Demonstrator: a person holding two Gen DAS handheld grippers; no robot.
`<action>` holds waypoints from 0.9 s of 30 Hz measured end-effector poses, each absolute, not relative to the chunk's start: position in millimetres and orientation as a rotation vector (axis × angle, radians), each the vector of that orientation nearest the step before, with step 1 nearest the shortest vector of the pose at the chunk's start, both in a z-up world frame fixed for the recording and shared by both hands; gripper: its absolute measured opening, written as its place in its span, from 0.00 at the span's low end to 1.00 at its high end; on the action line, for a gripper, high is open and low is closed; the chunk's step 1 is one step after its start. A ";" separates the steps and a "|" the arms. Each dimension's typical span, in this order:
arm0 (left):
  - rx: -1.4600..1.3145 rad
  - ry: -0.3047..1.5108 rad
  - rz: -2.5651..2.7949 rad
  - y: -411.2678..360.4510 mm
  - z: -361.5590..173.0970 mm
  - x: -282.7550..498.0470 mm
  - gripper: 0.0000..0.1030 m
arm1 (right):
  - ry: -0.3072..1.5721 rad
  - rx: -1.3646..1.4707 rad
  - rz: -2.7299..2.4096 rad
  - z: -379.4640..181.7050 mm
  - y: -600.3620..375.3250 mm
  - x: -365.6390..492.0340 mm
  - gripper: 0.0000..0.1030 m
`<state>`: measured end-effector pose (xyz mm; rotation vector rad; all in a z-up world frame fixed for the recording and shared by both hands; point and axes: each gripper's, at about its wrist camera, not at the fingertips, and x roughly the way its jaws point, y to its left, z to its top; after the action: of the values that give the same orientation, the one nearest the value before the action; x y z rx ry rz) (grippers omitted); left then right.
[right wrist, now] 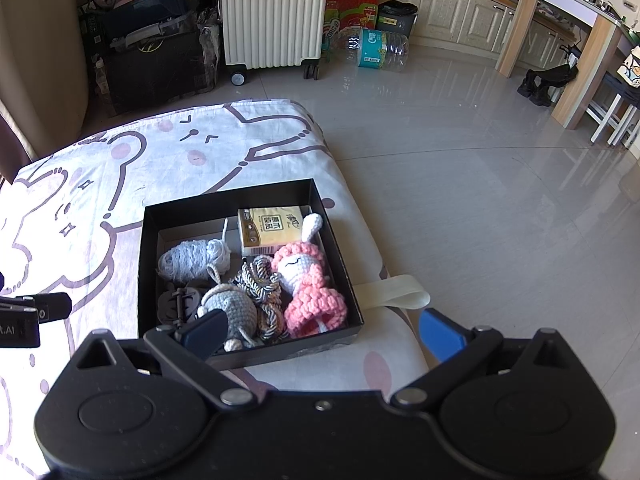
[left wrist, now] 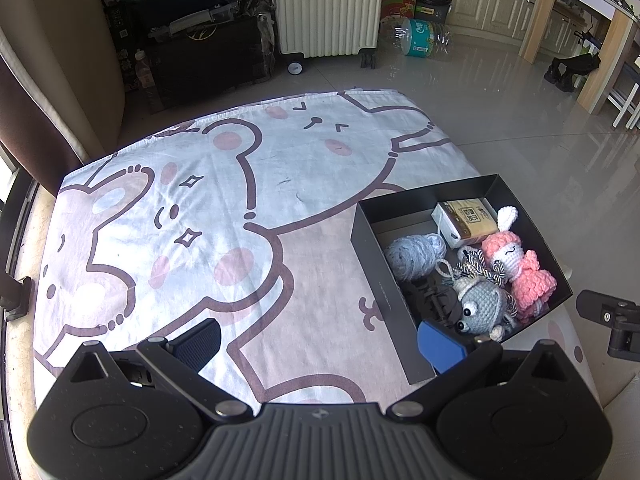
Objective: Organize objects
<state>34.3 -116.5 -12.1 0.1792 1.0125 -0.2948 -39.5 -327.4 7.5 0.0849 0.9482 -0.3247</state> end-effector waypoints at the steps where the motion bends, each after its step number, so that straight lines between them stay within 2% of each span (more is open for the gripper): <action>1: 0.179 1.013 -0.294 -116.3 -12.0 34.7 1.00 | 0.948 0.085 -0.325 7.5 -327.4 -39.6 1.00; 27: 0.180 1.016 -0.299 -118.0 -13.3 33.2 1.00 | 0.952 0.087 -0.325 4.7 -327.1 -42.5 1.00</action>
<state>33.2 -118.0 -13.3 0.1799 1.0159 -0.2986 -42.5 -327.1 4.7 0.0874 0.9518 -0.3255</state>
